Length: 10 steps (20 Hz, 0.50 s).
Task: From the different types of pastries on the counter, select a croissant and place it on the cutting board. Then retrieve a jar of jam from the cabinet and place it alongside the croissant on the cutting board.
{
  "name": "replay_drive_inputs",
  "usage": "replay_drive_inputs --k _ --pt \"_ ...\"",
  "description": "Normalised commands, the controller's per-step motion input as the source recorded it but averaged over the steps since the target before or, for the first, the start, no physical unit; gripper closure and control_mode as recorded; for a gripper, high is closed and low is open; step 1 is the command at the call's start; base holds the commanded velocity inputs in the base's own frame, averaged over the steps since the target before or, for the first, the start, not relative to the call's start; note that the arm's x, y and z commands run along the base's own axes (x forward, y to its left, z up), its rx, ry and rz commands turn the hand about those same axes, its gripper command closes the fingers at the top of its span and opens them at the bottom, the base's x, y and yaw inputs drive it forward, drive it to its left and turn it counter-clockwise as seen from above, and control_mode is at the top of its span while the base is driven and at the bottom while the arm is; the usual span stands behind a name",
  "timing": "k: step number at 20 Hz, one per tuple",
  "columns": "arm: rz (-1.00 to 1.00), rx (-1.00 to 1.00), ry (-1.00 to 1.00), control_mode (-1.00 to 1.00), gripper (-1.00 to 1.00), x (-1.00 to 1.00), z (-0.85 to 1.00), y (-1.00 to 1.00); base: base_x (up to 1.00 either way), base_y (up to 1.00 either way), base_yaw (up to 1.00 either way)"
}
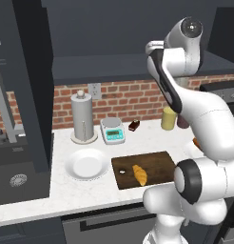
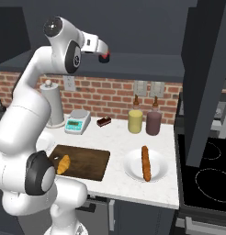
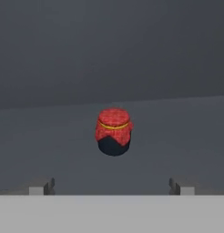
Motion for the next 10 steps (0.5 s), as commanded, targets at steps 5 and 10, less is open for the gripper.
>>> replay_drive_inputs --k 5,10 --pt "0.0 0.0 0.0 -1.0 -1.0 0.29 -0.01 -0.02 0.0 0.0 0.0" --pt "0.0 0.0 0.0 -1.0 -1.0 0.28 -0.02 -0.01 0.0 0.0 0.0"
